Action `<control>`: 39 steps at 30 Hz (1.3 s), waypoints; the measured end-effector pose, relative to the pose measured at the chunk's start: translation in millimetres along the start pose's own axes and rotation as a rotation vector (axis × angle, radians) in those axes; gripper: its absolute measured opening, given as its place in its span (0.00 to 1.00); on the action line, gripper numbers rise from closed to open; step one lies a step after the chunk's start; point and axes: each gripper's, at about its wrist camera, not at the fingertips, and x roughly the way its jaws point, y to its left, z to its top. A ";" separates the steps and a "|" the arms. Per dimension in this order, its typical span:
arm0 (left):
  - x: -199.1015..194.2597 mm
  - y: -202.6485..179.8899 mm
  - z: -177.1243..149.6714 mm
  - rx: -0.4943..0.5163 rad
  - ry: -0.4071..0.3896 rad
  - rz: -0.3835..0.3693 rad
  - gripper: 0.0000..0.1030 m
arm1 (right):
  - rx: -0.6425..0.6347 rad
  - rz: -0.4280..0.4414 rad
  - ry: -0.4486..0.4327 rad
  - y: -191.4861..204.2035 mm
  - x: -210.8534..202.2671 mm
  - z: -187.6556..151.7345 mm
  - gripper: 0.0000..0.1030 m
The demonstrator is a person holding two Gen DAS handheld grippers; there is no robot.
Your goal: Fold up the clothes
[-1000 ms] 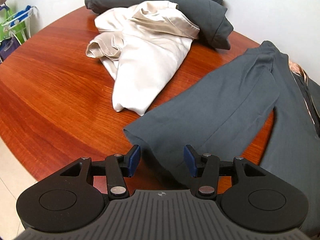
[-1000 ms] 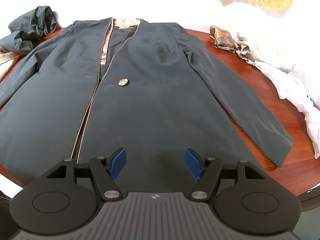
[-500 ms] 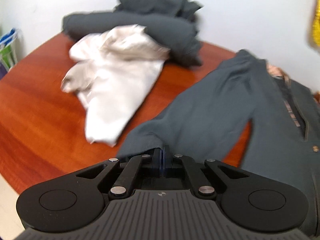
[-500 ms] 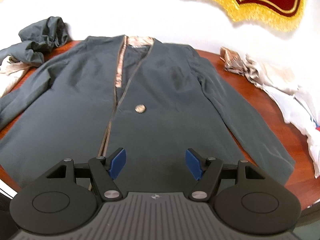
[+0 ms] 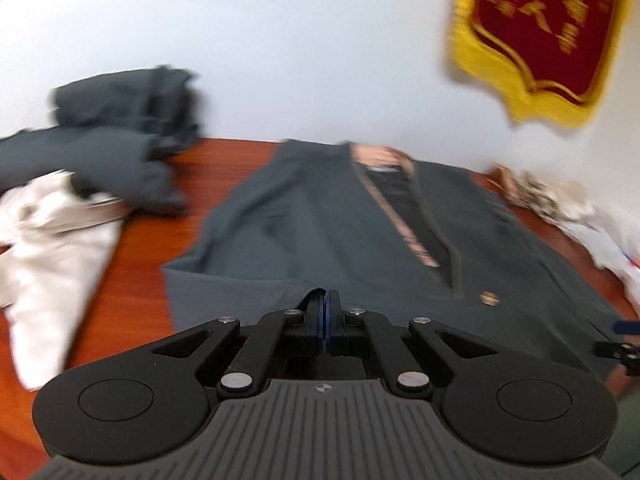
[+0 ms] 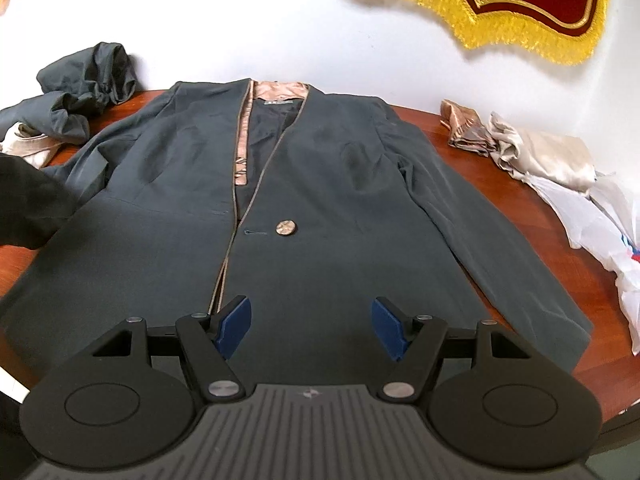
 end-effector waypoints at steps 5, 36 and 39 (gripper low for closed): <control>20.9 -54.0 -10.7 0.117 0.040 -0.115 0.01 | 0.026 -0.012 0.004 -3.5 0.6 -1.7 0.71; 4.4 1.8 -89.6 0.064 0.228 0.018 0.36 | -0.058 0.304 0.076 110.2 76.4 18.4 0.72; 3.4 18.6 -100.0 0.037 0.248 0.064 0.36 | -0.083 0.325 0.083 127.1 89.8 22.2 0.72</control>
